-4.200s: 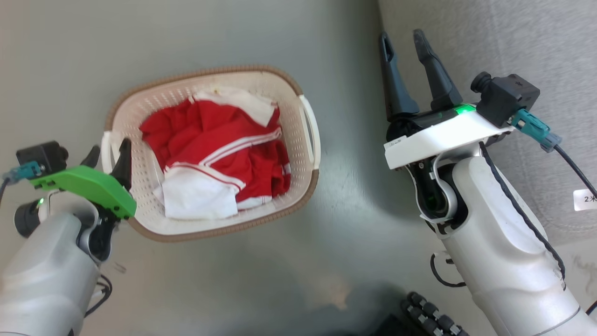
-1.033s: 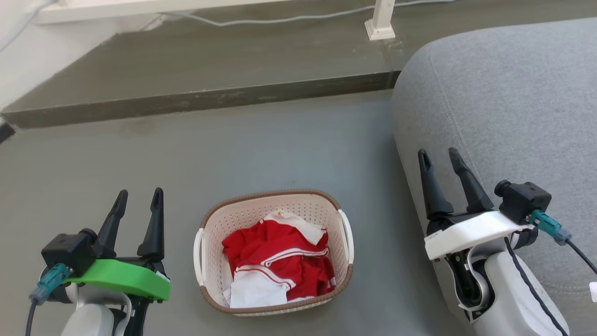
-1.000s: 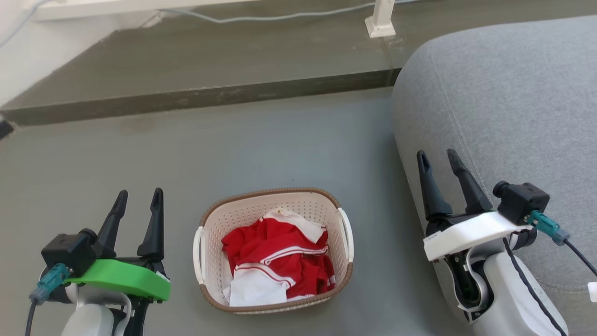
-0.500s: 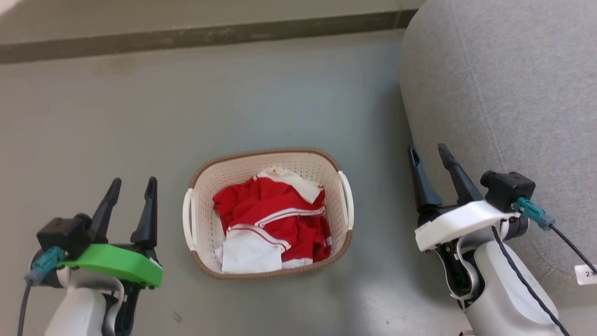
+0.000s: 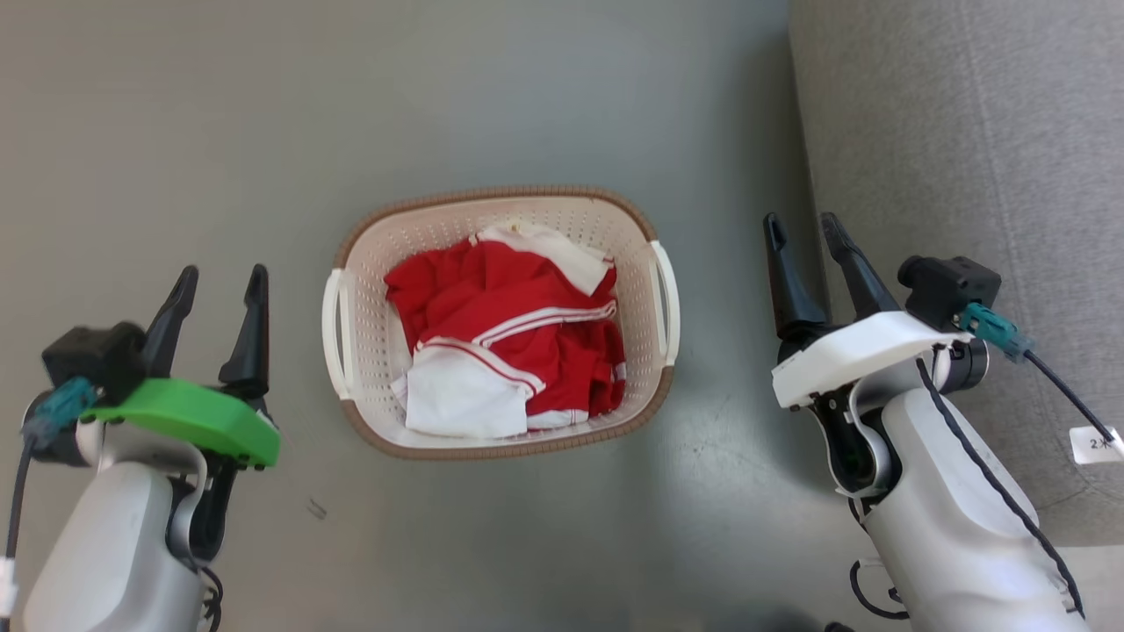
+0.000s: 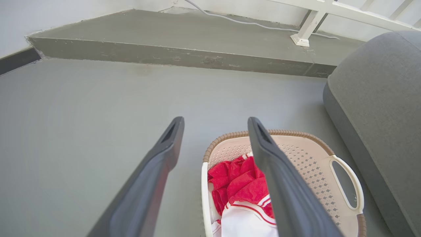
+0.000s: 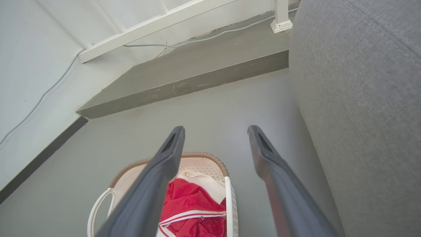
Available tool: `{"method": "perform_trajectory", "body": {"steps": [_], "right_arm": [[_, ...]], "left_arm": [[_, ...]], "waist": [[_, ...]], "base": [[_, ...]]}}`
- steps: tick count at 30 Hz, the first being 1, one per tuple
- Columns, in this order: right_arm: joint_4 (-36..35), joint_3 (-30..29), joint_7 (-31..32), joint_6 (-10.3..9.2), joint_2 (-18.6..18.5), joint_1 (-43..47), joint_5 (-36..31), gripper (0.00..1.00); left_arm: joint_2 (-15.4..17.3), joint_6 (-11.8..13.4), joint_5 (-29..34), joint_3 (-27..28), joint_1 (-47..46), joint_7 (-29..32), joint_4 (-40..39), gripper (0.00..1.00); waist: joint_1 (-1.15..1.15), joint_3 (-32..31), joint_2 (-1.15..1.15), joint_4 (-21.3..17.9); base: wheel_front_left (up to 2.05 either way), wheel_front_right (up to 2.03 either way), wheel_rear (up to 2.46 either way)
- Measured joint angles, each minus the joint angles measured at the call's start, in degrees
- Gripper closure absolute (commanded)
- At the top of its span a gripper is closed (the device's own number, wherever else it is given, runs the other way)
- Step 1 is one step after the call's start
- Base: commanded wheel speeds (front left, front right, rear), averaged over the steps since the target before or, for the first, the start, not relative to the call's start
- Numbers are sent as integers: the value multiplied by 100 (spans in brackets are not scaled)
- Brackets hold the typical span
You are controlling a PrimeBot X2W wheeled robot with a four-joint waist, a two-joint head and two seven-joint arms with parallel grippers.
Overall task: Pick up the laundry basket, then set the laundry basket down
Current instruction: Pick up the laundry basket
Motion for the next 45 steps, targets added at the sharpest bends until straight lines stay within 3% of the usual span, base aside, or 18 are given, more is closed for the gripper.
{"method": "perform_trajectory", "body": {"steps": [25, 45], "right_arm": [[1662, 879, 0, -85, -46, -1472, 619, 0], [2440, 1730, 33, -87, -67, -2553, 1425, 0]], "left_arm": [[178, -1, -580, -1222, -1717, 556, 1203, 0], [172, -2, -1091, -1871, -2663, 754, 1928, 0]], "waist": [[0, 1855, 0, 101], [0, 2857, 0, 183]], "base": [[0, 0, 0], [0, 0, 0]]}}
